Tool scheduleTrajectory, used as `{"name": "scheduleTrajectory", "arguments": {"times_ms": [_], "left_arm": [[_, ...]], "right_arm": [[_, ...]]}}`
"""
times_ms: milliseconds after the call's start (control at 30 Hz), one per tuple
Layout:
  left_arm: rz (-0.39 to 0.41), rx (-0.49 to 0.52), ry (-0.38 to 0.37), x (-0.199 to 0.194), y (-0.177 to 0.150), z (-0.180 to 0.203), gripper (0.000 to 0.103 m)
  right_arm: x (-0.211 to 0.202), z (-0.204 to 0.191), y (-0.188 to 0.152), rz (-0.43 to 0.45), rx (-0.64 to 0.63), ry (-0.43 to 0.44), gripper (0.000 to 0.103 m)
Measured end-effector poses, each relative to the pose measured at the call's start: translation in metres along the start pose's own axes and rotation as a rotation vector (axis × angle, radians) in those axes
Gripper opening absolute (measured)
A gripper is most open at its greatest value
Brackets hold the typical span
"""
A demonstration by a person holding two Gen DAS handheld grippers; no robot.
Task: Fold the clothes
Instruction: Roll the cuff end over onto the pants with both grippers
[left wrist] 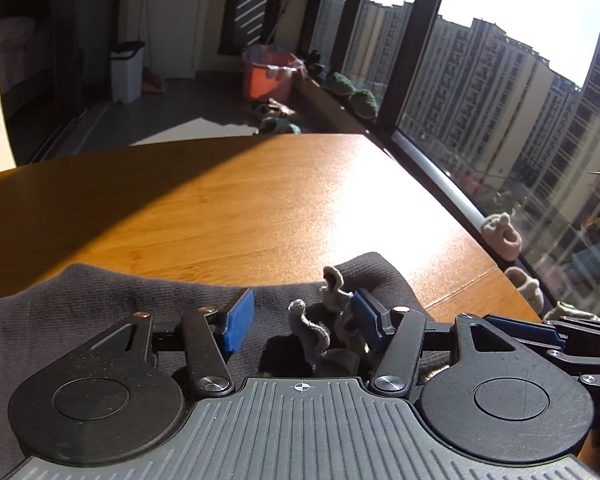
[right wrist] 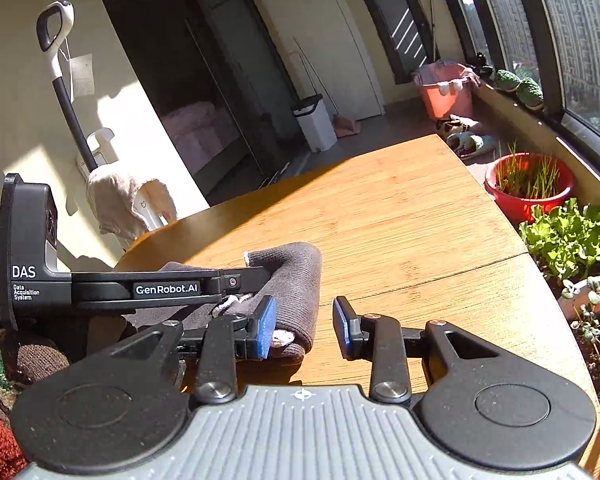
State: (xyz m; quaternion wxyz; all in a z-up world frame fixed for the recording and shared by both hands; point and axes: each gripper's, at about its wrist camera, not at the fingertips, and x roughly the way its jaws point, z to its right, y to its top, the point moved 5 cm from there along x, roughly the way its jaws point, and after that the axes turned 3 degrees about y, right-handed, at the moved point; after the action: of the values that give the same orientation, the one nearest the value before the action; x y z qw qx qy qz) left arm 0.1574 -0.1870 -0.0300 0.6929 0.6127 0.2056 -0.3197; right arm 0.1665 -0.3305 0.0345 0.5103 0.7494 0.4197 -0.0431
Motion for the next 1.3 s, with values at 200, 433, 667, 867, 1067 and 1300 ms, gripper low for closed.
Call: {"name": "scheduleTrajectory", "arguments": {"times_ms": [200,433,667,867,1067,1300], "left_arm": [[-0.007,-0.024,-0.014,-0.002,-0.004,-0.008,0.06],[-0.014,-0.149,-0.073,-0.012,-0.002,-0.025,0.059],[-0.036,-0.271,-0.288,-0.027,-0.005,-0.017,0.05],[-0.105,-0.371,-0.333,0.001,-0.019,-0.022,0.036],[-0.111,-0.454,-0.368,0.012,-0.022,-0.037,0.029],[-0.015,-0.373,-0.291,-0.018,-0.005,-0.04,0.069]], "right_arm": [[0.032,0.005,-0.01,-0.011,0.126,0.029,0.05],[0.032,-0.023,-0.019,-0.036,-0.077,-0.041,0.041],[0.031,-0.033,-0.021,-0.016,-0.147,-0.078,0.041],[0.023,-0.025,-0.019,-0.006,-0.076,-0.043,0.044],[0.026,-0.001,-0.02,-0.013,0.165,0.058,0.048],[0.033,-0.076,-0.025,0.006,-0.46,-0.215,0.037]]}}
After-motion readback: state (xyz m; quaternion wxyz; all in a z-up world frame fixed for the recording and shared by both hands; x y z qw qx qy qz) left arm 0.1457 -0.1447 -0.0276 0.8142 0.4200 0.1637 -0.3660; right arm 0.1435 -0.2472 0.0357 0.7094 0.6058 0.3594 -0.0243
